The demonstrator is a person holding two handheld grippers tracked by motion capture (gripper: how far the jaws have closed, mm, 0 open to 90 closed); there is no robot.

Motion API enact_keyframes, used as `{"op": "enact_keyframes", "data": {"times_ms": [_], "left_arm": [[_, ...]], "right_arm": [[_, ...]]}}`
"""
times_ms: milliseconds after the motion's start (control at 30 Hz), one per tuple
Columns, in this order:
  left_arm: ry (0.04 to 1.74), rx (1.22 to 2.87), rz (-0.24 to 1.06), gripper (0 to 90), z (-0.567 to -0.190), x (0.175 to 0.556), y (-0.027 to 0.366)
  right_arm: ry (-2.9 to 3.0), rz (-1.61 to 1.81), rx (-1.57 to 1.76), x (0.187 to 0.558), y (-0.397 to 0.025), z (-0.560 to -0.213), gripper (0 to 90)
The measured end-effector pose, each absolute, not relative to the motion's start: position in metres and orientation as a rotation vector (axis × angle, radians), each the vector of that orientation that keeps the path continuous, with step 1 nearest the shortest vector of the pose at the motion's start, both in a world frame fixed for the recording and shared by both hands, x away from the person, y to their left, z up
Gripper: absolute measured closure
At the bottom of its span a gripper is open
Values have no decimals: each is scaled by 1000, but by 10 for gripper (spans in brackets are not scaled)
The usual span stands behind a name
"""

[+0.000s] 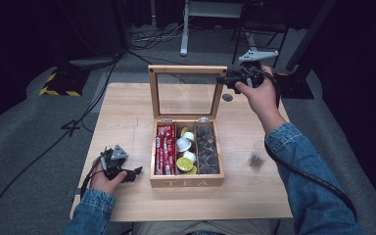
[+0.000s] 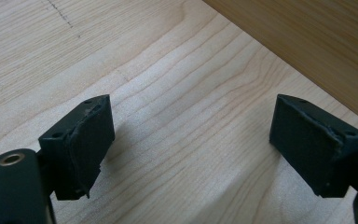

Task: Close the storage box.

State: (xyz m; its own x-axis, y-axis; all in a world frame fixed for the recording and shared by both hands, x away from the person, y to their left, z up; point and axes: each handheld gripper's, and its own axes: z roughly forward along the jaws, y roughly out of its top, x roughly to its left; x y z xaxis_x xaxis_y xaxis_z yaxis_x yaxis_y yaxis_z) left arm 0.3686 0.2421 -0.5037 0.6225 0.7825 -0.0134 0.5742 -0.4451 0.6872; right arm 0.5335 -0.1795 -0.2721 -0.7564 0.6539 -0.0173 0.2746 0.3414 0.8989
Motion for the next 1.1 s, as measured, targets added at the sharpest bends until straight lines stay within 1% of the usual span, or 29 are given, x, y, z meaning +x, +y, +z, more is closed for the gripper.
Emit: {"op": "enact_keyframes", "data": {"times_ms": [267,433,733,1100], "left_arm": [[1059,2181,407,142,-504,369,242],[1059,2178,405,142,-504,369,242],[1061,2176,405,142,-504,369,242],[1061,2176,405,142,-504,369,242]], "right_arm": [[2258,1369,754,511,-185,-272,644],[2279,1357,729,502,-185,-274,647],[2343,1337,671,475,-186,-284,628],[2373,1341,634,453,-189,-295,594]]}}
